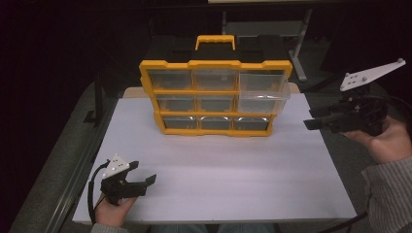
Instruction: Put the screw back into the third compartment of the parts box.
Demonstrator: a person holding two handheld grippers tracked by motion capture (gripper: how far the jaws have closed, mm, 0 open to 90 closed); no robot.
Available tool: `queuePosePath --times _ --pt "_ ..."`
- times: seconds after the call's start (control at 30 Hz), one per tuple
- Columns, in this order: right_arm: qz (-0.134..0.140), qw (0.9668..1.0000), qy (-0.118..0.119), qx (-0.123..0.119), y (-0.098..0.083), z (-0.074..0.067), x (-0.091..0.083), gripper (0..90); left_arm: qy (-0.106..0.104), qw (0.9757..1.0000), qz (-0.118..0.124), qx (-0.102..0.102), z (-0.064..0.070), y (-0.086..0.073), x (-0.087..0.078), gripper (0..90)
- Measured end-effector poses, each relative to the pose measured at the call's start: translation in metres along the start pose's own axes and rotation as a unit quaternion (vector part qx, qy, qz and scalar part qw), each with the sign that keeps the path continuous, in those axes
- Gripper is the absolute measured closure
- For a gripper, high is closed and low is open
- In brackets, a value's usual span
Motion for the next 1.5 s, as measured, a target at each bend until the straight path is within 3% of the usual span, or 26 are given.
queuePosePath --times 0.67,0.83,1.2,1.5 --pt "-0.002 0.9993 -0.017 0.032 -0.056 0.0 0.039 38.6 -0.006 1.0 0.005 0.002 0.001 0.001 -0.001 17.2" --pt "-0.006 0.9991 -0.02 0.038 -0.069 -0.001 0.051 35.4 -0.007 0.9999 0.005 -0.007 0.003 0.001 0.0 17.1" --pt "-0.003 0.9984 -0.029 0.049 -0.095 -0.005 0.083 30.6 -0.012 0.9999 0.0 0.012 0.004 0.002 -0.001 16.8" --pt "-0.013 0.9982 -0.038 0.045 -0.109 -0.009 0.105 26.3 -0.017 0.9997 0.007 0.014 0.007 0.004 0.001 16.3"
Point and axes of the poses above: each handheld gripper's, and its own axes: x roughly forward along the jaws, y roughly out of its top, z roughly to its right, the point moved 3 cm from there along x, roughly forward along the jaws, and after that the axes turned 8 degrees about z, right-handed, at the moved point
